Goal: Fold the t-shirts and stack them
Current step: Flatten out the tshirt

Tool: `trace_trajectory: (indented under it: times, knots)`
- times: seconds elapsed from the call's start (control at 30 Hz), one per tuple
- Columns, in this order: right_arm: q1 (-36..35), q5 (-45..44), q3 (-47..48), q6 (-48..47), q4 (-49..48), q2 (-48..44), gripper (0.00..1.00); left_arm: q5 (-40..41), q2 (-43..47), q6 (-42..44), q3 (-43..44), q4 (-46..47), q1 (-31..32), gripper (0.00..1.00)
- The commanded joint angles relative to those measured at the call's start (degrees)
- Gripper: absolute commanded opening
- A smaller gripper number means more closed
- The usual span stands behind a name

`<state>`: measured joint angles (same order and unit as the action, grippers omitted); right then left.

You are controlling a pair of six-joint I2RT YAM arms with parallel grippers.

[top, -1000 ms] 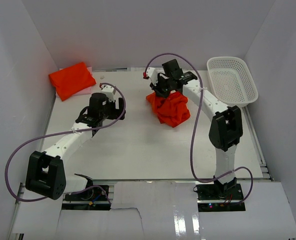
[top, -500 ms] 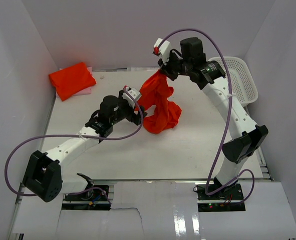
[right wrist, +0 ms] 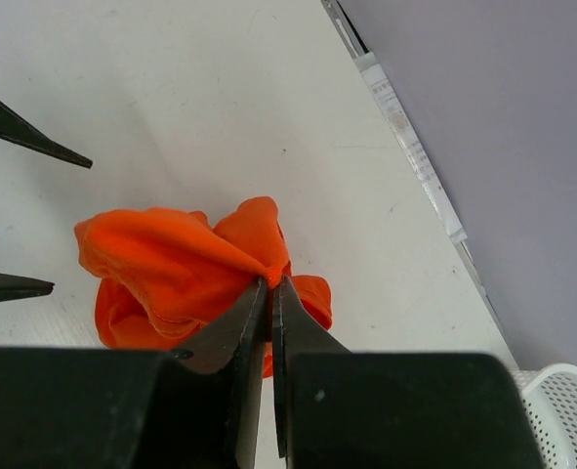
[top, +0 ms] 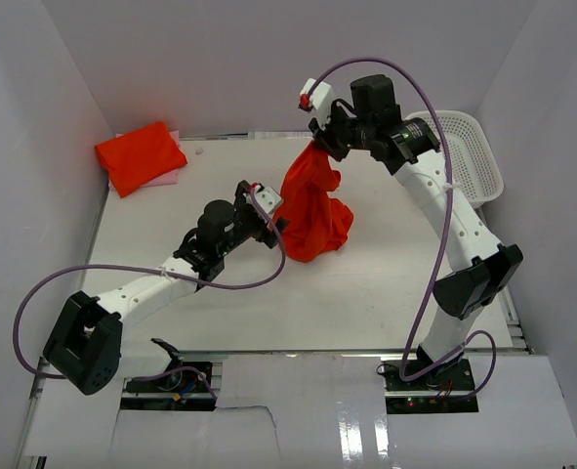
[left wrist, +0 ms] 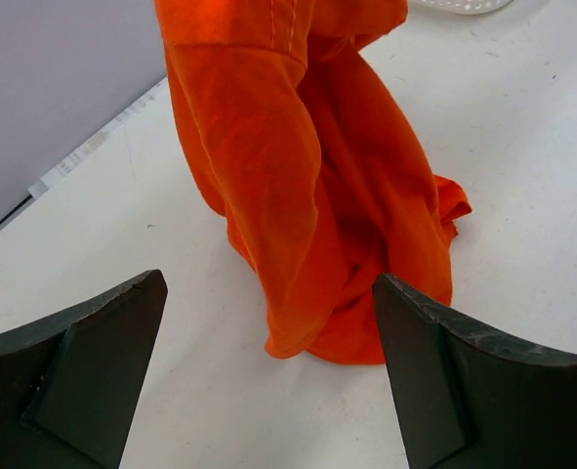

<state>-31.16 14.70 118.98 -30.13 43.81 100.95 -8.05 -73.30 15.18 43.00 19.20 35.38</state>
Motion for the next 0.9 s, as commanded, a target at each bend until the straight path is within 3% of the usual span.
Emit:
trace_trajectory:
  times: [0.0, 0.3, 0.4, 0.43, 0.53, 0.67, 0.77, 0.8, 0.87]
  knots:
    - [-0.13, 0.24, 3.72, 0.86, -0.22, -1.37, 0.08, 1.99, 0.26, 2.92, -1.87, 5.67, -0.04, 0.98]
    - [-0.13, 0.33, 3.89, 0.69, 1.10, -2.51, 0.08, -1.43, -5.97, 2.84, -1.35, 8.04, -0.04, 0.98]
    - [-0.13, 0.16, 3.02, 0.60, 1.19, -3.30, 0.08, -2.05, -8.96, 2.40, 0.49, 8.84, -0.22, 0.84]
    - [-0.13, -0.19, 2.67, 0.51, 1.19, -3.47, 0.08, -1.97, -10.62, 2.05, 1.11, 8.84, -0.31, 0.72]
    - [0.13, -0.46, 2.14, 0.60, 1.19, -4.35, 0.08, -1.70, -12.65, 1.44, 3.66, 8.83, -0.48, 0.50]
    - [0.48, 0.07, 1.17, 0.95, 1.36, -5.76, 0.08, -1.97, -14.59, 1.69, 6.56, 8.84, -0.66, 0.40]
    - [0.75, -0.63, 0.20, 1.30, 1.28, -6.03, 0.08, 0.65, -15.65, 0.39, 9.11, 8.40, -0.66, 0.05]
    - [1.01, -1.16, -0.15, 1.21, 1.36, -6.11, 0.08, 2.24, -15.74, -0.75, 9.64, 8.14, -0.66, 0.00]
    - [1.71, -1.60, -1.11, 1.30, 1.19, -6.11, 0.08, 4.70, -13.99, -2.60, 10.78, 6.21, -0.66, 0.00]
